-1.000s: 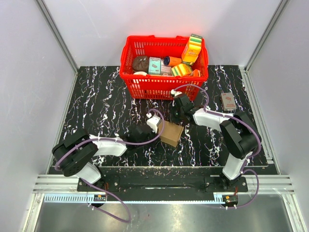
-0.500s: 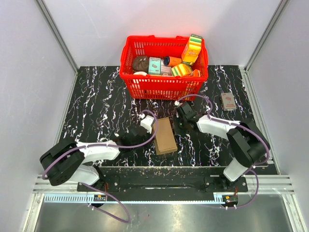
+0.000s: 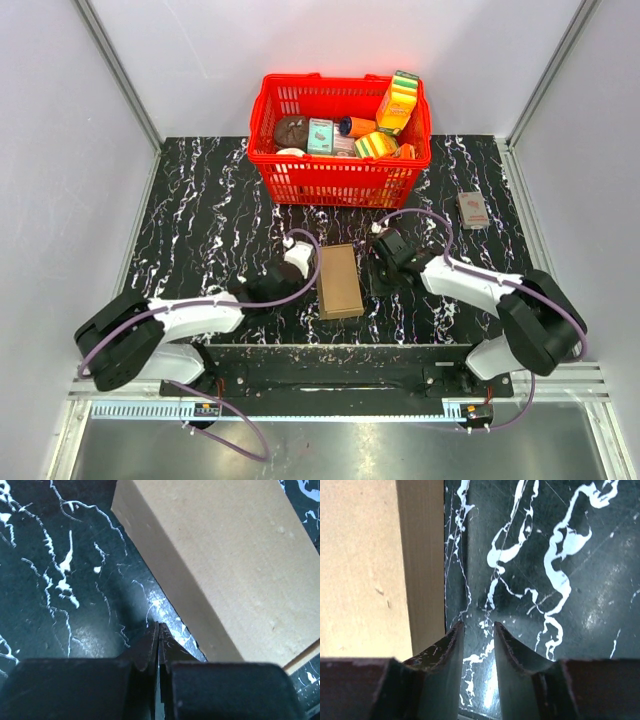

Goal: Fold the paper box

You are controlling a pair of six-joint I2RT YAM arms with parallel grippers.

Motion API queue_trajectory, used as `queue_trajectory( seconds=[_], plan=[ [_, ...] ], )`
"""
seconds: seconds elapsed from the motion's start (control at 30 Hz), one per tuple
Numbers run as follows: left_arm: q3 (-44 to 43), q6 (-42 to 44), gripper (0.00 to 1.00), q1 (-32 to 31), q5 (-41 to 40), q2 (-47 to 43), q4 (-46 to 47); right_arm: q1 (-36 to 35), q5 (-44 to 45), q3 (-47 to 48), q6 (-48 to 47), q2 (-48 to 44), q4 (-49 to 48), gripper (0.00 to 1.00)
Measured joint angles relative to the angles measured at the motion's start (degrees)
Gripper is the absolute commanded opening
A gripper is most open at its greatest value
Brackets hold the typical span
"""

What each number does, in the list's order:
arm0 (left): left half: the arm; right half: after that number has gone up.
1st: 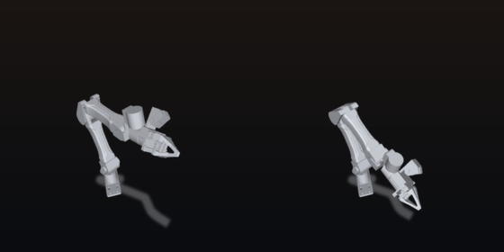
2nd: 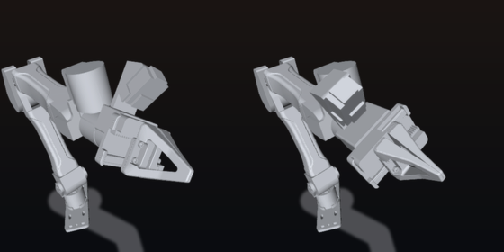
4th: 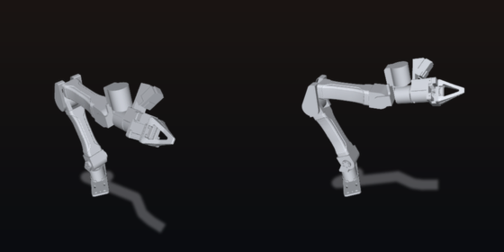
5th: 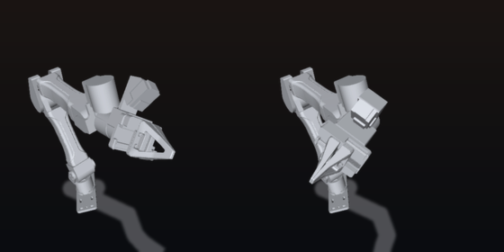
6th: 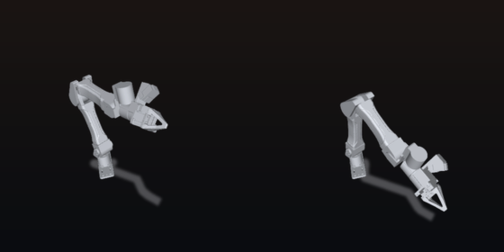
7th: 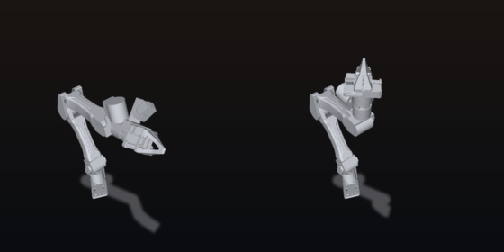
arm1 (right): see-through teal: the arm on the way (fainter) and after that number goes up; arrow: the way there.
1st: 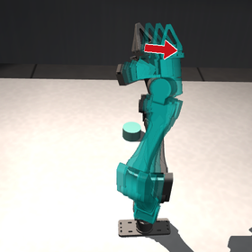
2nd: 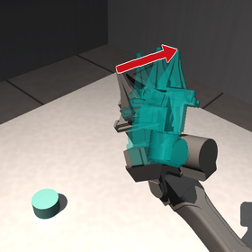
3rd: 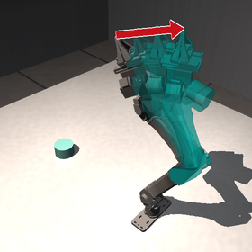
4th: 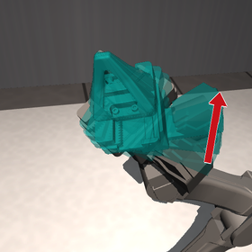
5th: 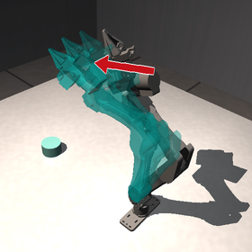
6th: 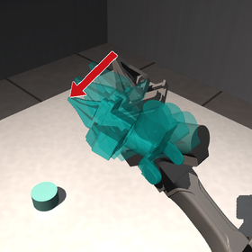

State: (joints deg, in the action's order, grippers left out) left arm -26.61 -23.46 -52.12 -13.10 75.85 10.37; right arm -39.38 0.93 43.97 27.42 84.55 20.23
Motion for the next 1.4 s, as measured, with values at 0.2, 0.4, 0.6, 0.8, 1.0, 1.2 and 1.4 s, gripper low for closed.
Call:
queue_trajectory(
  seconds=[0.2,0.4,0.6,0.8,1.0,1.2,1.4],
  plan=[
    [-0.39,-2.75,0.00,-1.81,-1.22,-5.20,-7.98,-0.02,0.24,-1.99,0.92,-3.85,0.76,0.36],
    [-4.46,-4.48,0.00,-6.93,-1.77,-0.72,-14.97,-0.33,-1.22,-2.78,0.81,-3.93,0.74,0.35],
    [-7.39,-5.75,0.00,-8.09,-1.81,4.81,-16.63,-1.29,-2.47,-3.28,0.74,-4.85,0.72,0.34],
    [-9.68,-6.36,0.00,-9.51,-1.73,7.34,-17.11,-2.49,-3.87,-3.52,0.92,-4.94,0.66,0.34],
    [-11.30,-6.93,0.00,-11.19,-1.84,8.94,-17.66,-3.30,-4.76,-3.54,1.51,-4.94,0.66,0.33],
    [-12.11,-8.33,0.00,-11.98,-2.43,9.68,-18.18,-4.15,-4.63,-3.74,2.60,-4.94,1.03,0.32],
    [-12.26,-10.38,0.00,-11.98,-2.60,9.77,-18.38,-5.07,-4.68,-4.48,4.33,-4.76,0.94,0.31]
  ],
)
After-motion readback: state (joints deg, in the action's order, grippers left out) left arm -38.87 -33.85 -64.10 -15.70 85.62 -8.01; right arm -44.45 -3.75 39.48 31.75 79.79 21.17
